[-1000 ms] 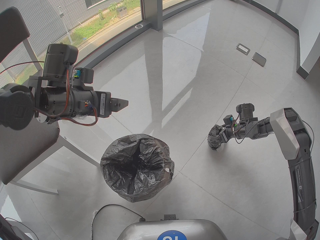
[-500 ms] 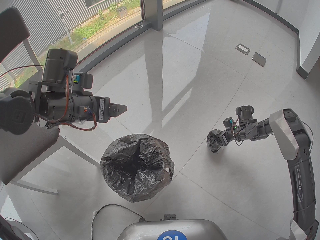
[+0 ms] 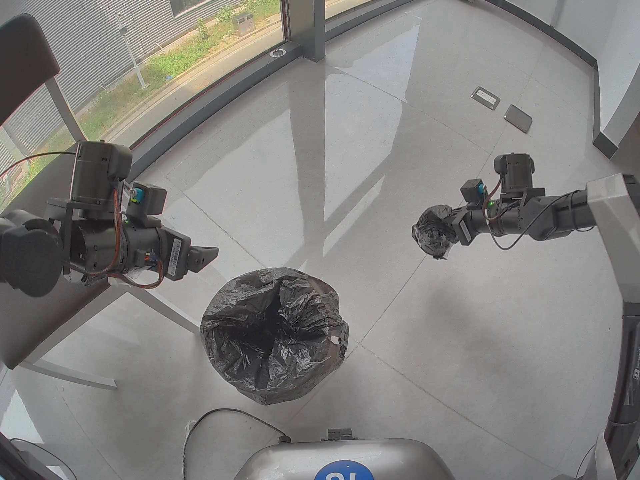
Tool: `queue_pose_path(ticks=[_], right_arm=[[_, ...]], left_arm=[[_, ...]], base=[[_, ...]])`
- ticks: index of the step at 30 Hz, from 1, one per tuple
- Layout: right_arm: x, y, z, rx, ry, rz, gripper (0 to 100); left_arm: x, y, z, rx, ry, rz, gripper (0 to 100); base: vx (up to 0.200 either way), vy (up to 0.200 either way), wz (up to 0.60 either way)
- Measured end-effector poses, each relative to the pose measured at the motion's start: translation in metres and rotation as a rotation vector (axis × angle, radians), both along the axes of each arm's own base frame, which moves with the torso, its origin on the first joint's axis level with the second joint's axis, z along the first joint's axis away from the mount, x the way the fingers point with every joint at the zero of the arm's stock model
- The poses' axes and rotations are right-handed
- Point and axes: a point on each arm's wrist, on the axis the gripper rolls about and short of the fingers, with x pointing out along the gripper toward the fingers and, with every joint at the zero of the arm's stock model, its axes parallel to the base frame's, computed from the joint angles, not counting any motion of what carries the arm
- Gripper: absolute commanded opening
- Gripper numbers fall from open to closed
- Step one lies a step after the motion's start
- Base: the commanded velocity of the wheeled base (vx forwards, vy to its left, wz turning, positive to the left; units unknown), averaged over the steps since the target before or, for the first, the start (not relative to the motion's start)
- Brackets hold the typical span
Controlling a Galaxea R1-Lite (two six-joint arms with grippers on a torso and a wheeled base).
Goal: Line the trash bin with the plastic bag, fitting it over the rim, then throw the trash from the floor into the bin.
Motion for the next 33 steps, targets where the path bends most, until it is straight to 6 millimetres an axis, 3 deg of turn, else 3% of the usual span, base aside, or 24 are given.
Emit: queue_pose_path(ticks=[6, 15, 25, 33], right_arm=[[-0.044, 0.039, 0.045, 0.007, -0.052, 0.103, 0], [-0.12, 0.109, 0.072, 0.021, -0.056, 0.32, 0], [-0.185, 0.167, 0.075, 0.057, -0.007, 0.54, 0], [-0.203, 0.198, 0.065, 0.059, 0.029, 0.629, 0]], left_arm=[[-0.005, 0.012, -0.018, 0.039, 0.039, 0.02, 100], [-0.022, 0.037, -0.043, 0.117, 0.101, 0.051, 100], [-0.04, 0.06, -0.052, 0.125, 0.134, 0.118, 100], [-0.051, 0.065, -0.052, 0.119, 0.126, 0.13, 100]], base=[[0.0, 0.0, 0.0], [0.0, 0.0, 0.0], [0.0, 0.0, 0.0], [0.0, 0.0, 0.0]])
